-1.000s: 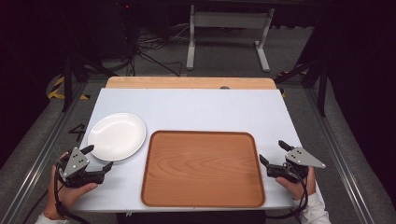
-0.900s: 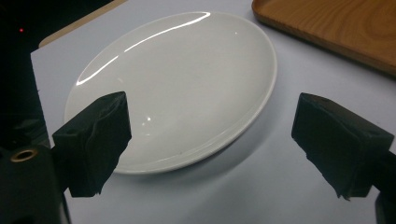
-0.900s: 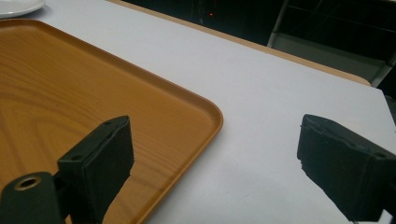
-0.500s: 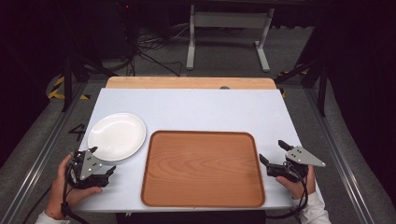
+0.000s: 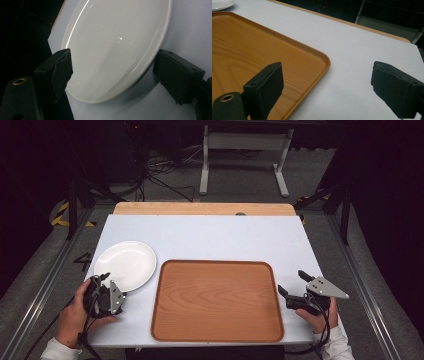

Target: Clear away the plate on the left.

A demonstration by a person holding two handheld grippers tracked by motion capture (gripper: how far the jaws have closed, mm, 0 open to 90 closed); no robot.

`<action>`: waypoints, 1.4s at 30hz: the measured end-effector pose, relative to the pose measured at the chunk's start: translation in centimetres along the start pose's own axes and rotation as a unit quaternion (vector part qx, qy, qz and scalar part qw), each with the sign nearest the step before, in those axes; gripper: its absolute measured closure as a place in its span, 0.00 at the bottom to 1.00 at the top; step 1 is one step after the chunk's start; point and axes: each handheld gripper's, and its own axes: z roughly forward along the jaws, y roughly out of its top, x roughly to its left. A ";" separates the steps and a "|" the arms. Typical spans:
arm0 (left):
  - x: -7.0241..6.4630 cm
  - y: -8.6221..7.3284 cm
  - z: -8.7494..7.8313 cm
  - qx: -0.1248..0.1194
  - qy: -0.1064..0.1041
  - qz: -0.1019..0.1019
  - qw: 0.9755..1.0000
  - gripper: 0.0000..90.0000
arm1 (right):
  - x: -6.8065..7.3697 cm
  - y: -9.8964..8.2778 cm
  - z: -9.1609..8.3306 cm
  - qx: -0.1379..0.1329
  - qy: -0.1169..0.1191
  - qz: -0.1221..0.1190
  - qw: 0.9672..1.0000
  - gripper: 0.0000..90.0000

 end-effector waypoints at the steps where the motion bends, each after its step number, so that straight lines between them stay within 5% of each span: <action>1: -0.1 0.2 0.1 0.006 0.009 0.005 1.000 0.20 | 0.0 0.0 0.0 0.001 0.000 0.000 1.000 0.13; 7: -0.8 1.0 0.1 0.024 0.038 0.068 0.997 0.25 | 0.0 0.0 0.1 0.002 0.001 -0.001 1.000 0.13; 9: -1.0 1.0 0.2 0.026 0.041 0.073 0.996 0.28 | 0.0 0.0 0.1 0.004 0.000 -0.001 1.000 0.13; 12: -1.7 1.5 0.2 0.033 0.049 0.109 0.992 0.35 | 0.0 0.0 0.1 0.004 0.000 -0.001 1.000 0.13; 18: -2.6 1.7 0.5 0.041 0.038 0.154 0.987 0.66 | 0.0 0.0 0.1 0.007 -0.001 0.001 1.000 0.13; 23: -2.7 1.7 0.8 0.038 0.017 0.157 0.987 0.92 | -0.1 0.0 0.1 0.008 -0.001 0.000 1.000 0.13; 29: -3.1 2.3 0.9 0.037 0.038 0.187 0.981 0.96 | 0.0 -0.1 0.2 0.010 0.001 0.002 1.000 0.13; 42: -3.1 2.8 -0.2 0.025 0.040 0.186 0.981 0.97 | -0.1 -0.1 0.1 0.010 0.000 0.006 1.000 0.13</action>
